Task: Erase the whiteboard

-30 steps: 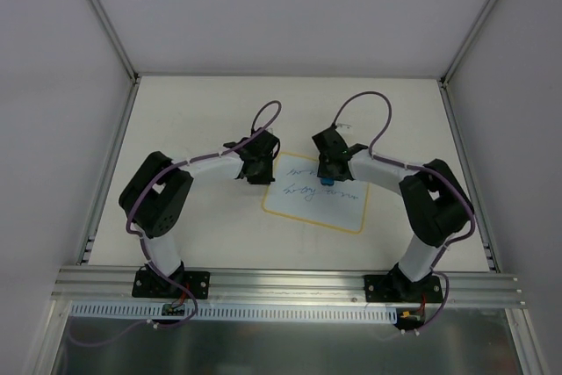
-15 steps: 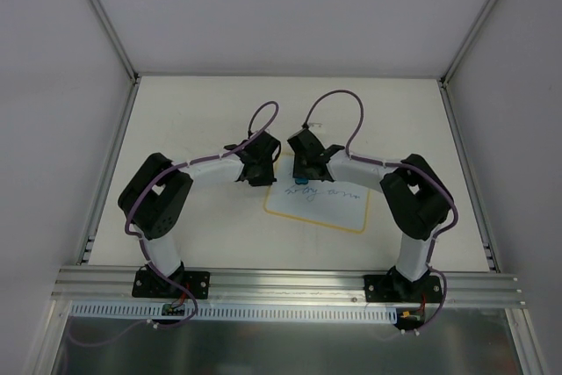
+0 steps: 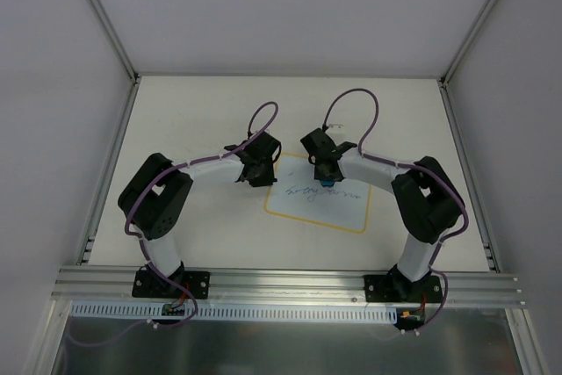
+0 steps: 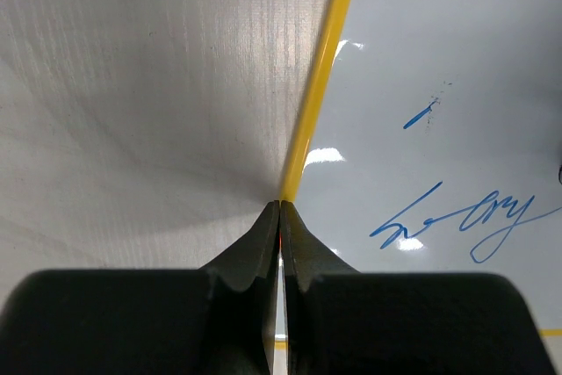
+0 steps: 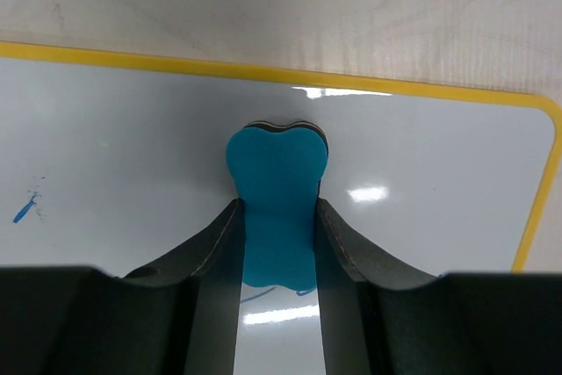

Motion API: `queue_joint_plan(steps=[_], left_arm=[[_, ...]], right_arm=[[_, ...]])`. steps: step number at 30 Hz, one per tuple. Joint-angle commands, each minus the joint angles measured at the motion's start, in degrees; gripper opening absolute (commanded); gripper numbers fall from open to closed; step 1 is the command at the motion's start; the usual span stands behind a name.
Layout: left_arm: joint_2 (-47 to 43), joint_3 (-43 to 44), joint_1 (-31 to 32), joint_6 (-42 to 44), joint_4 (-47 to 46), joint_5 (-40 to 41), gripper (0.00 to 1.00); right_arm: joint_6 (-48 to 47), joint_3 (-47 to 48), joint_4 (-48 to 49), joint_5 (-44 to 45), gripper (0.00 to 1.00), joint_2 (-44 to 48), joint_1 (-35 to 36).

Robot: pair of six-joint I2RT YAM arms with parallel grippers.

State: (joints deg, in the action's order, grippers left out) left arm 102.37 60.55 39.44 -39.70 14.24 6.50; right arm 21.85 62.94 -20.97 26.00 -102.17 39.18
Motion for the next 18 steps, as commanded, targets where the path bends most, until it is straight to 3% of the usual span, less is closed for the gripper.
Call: queue_joint_plan(steps=[1,10,18], left_arm=[[4.07,-3.95,1.25,0.33,10.46,-1.49,0.0],[4.16,-3.43,1.25,-0.64,10.37,-2.28,0.0],[4.77,-2.9,1.17,-1.17,10.02,-3.51,0.0]], right_arm=[[-1.45,3.84,-2.14,-5.43,0.11,-5.13,2.39],[-1.02,12.47,-2.14,-10.09,0.11,-14.54,5.38],[1.61,14.49,-2.06,-14.3,0.1,-16.3,5.65]])
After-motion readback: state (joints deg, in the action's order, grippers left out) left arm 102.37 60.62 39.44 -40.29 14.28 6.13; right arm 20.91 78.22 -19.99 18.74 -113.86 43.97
